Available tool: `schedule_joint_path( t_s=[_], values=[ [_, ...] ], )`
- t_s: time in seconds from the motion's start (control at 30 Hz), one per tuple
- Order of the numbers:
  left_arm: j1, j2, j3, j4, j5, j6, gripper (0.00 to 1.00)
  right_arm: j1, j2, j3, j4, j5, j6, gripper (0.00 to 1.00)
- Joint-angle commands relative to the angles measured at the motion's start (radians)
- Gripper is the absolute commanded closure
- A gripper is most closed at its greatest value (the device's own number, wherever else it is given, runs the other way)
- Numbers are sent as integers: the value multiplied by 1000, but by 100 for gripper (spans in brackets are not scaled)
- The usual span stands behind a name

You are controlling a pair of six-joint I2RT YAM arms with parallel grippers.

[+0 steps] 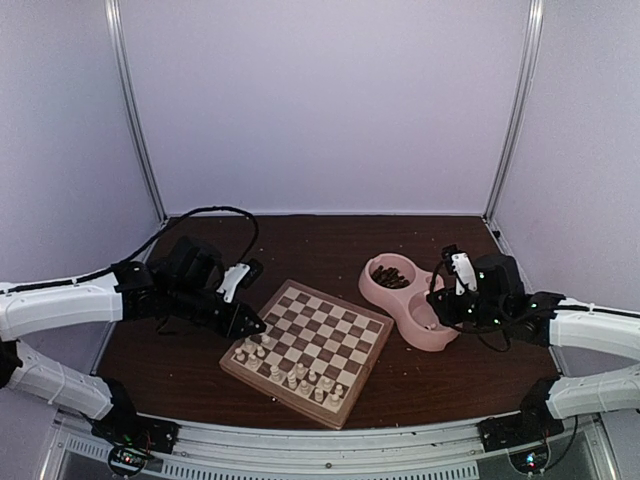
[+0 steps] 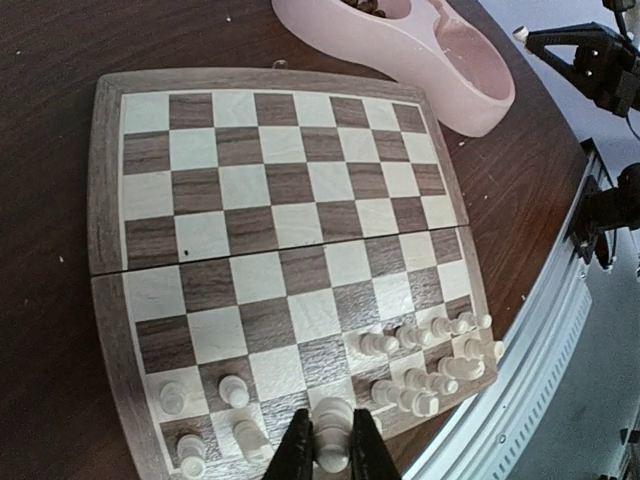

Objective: Set up the chess pieces on the board
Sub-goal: Place the bishop on c1.

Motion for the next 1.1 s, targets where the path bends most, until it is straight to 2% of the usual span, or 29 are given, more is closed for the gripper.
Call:
schedule_joint_path(
  t_s=[0.0, 0.17, 0.6, 0.73, 0.83, 0.97, 1.07],
  values=[
    [-37, -64, -31, 61, -100, 82, 99, -6, 14, 33, -5, 24, -9, 92],
    [-88, -115, -67, 58, -164, 97, 99, -5, 3, 29, 1, 14, -5, 92],
    [-116, -435, -359, 135, -237, 141, 100, -5, 10, 35, -5, 28, -19, 92],
    [-128, -419, -390, 203, -230, 154, 100, -6, 0, 35, -15, 60, -24, 92],
    [-158, -350, -373, 221, -215, 174, 100, -6, -12, 31, -19, 70, -26, 92],
    [-230, -275, -328, 201, -305, 200, 100, -6, -11, 32, -24, 80, -28, 92],
    [-240, -268, -336, 210, -326, 199, 100, -8, -7, 34, -28, 77, -29, 92]
  ],
)
